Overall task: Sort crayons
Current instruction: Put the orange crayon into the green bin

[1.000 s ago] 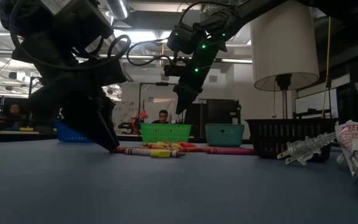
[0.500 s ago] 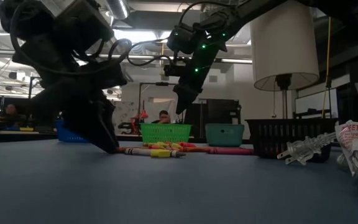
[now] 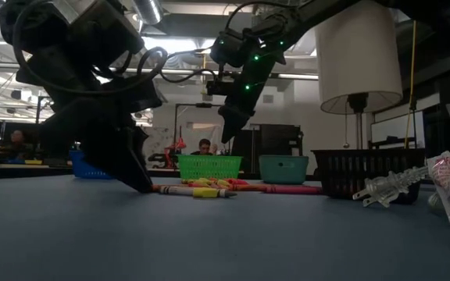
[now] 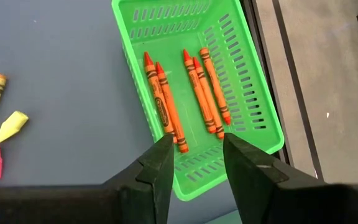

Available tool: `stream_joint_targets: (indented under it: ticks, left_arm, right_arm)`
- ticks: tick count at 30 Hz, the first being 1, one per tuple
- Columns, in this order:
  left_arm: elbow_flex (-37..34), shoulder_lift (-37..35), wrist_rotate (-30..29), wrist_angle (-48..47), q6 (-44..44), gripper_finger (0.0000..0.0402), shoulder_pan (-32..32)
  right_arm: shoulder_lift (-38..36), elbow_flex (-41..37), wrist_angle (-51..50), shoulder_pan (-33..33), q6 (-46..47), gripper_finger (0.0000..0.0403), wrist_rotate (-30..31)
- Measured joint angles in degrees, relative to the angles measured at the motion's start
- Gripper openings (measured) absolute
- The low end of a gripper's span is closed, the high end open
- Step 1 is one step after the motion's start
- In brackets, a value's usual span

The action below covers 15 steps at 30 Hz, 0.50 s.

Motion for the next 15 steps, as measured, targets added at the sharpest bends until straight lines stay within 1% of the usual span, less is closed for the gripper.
stream_joint_targets:
  ticks: [7, 12, 15]
  left_arm:
    - [0.0, 0.0, 0.1, 0.0, 0.0, 0.0032, 0.0]
    - [0.0, -0.6, -0.4, -0.5, 0.1, 0.0010, 0.0]
    - [-0.2, -1.7, -1.1, -1.0, 0.3, 0.0004, 0.1]
  right_arm:
    - [-2.6, 0.0, -1.2, 2.7, 0.0, 0.0138, -0.4]
    - [-6.2, 0.0, -5.3, 7.2, 0.0, 0.0138, -0.7]
    - [-8.5, 0.0, -9.0, 10.3, 0.0, 0.0138, -0.8]
